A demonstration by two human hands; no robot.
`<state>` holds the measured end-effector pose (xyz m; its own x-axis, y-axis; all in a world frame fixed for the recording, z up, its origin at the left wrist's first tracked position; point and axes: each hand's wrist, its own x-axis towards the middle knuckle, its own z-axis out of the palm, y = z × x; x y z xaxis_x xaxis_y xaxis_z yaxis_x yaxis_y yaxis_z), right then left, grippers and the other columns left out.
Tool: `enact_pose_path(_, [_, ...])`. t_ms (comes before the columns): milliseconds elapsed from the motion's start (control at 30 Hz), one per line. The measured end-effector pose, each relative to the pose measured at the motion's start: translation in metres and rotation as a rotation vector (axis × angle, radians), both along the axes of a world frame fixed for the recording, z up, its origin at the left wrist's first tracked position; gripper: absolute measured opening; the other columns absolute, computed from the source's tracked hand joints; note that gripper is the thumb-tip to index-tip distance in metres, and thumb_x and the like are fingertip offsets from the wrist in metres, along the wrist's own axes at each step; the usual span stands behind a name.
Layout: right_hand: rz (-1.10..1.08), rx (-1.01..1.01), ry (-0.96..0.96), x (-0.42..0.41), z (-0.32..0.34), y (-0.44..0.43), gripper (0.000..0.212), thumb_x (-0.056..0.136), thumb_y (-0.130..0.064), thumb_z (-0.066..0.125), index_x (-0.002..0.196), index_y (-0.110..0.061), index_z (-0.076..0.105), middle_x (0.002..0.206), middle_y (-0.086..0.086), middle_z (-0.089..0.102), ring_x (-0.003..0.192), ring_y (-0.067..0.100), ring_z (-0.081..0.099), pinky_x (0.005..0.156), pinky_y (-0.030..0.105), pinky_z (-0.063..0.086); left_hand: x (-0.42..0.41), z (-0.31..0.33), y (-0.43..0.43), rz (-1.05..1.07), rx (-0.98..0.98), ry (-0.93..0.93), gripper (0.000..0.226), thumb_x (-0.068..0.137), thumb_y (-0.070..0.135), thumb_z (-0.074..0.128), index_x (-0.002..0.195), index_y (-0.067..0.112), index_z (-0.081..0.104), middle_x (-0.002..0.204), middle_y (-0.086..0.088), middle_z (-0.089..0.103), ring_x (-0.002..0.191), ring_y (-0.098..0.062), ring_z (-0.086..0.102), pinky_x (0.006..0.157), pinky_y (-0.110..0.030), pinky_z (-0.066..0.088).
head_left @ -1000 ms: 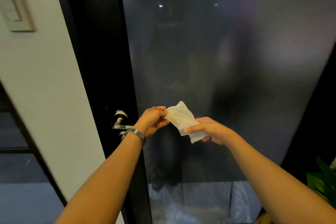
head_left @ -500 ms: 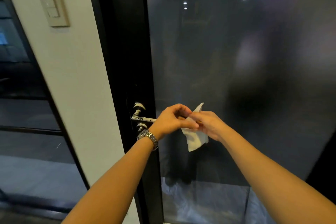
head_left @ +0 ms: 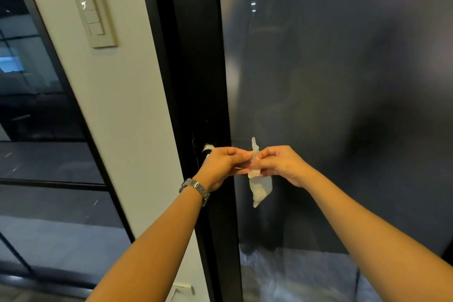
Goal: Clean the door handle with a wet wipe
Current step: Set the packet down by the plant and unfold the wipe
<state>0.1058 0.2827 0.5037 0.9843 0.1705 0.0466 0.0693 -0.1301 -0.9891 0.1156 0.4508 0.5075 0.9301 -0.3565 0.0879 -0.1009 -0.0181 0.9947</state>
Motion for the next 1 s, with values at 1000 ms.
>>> enact_pose_path(1000, [-0.088,-0.202,0.163,0.021,-0.006,0.084,0.036,0.078,0.009,0.059,0.109,-0.008,0.051,0.105,0.007,0.051,0.095,0.021,0.054,0.07,0.024,0.052,0.042,0.01,0.091,0.066,-0.235,0.376,0.018,0.093,0.015,0.048,0.111,0.013,0.047,0.104,-0.012,0.057,0.105,-0.031,0.056,0.085,-0.049,0.049])
